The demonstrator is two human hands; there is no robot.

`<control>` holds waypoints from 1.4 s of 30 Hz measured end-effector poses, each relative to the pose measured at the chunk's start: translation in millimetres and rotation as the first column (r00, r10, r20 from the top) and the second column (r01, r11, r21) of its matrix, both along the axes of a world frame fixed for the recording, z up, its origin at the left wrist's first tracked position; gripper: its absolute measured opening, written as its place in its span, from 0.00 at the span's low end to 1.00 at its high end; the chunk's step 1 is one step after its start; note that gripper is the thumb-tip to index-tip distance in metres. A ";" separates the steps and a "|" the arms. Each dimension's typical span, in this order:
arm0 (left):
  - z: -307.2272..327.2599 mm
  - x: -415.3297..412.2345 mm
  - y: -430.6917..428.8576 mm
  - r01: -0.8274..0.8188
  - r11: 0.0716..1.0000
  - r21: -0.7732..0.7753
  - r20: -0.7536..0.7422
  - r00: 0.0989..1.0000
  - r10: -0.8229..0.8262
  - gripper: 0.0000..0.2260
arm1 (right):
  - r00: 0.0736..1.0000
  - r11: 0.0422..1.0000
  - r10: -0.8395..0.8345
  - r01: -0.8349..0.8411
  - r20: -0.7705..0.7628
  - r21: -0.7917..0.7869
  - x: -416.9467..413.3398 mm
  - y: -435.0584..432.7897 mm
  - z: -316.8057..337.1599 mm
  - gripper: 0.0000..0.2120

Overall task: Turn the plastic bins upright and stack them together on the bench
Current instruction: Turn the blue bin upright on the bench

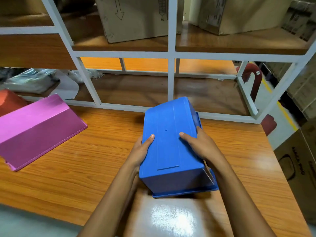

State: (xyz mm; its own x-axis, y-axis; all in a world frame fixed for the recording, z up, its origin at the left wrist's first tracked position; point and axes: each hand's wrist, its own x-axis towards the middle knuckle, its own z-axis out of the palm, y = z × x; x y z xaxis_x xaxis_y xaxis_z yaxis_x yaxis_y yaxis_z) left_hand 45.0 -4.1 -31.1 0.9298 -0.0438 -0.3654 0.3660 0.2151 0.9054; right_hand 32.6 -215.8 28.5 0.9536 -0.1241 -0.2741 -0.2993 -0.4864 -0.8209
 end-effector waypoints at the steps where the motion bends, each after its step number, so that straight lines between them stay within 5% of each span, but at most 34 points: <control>1: -3.0 -0.7 2.5 0.006 0.999 -0.048 -0.026 1.000 -0.007 0.18 | 1.000 0.994 0.024 -0.024 0.000 -0.108 -1.7 3.5 9.0 0.35; 7: -17.1 -2.9 30.7 -0.005 0.956 -0.293 -0.118 0.993 -0.031 0.18 | 0.967 0.830 0.195 -0.075 0.163 -0.553 -13.5 23.6 48.7 0.23; 11: -22.4 0.5 53.9 -0.039 0.985 -0.169 -0.067 0.997 0.028 0.17 | 0.957 0.742 0.276 -0.157 0.084 -0.652 -9.6 33.6 50.7 0.25; 15: 3.4 17.8 68.0 -0.241 0.946 0.217 0.122 0.968 0.219 0.19 | 0.968 0.853 0.253 -0.229 -0.012 -0.470 -0.8 45.7 41.2 0.42; 19: 58.6 22.6 66.1 -0.257 0.941 0.220 0.332 0.927 0.176 0.16 | 0.980 0.911 0.183 -0.143 0.071 -0.386 6.2 68.1 37.4 0.51; 23: 85.5 23.7 63.1 -0.106 0.983 0.151 0.311 0.949 0.054 0.16 | 0.984 0.944 0.104 -0.052 0.142 -0.327 13.3 84.3 32.7 0.40; 26: 82.2 25.3 64.7 -0.023 0.989 0.148 0.272 0.962 -0.018 0.19 | 0.981 0.997 0.017 -0.001 0.192 -0.082 18.2 90.8 28.4 0.19; 29: 75.5 26.0 70.9 -0.041 0.982 0.182 0.283 0.959 -0.013 0.24 | 0.979 0.991 -0.020 -0.008 0.203 0.134 19.8 98.3 30.5 0.14; 36: 45.2 32.4 111.0 0.026 0.999 0.023 0.163 0.986 -0.030 0.30 | 0.966 0.999 -0.029 0.037 0.255 -0.029 18.1 147.0 23.6 0.17; 39: 44.7 35.5 120.6 0.024 0.957 0.288 0.325 0.938 -0.121 0.23 | 0.972 0.993 -0.023 0.049 0.236 -0.105 24.3 156.3 27.8 0.20; 42: 56.7 39.8 128.2 -0.175 0.754 0.633 0.525 0.812 -0.253 0.17 | 0.980 0.973 -0.007 0.053 0.201 -0.226 29.4 169.1 32.5 0.23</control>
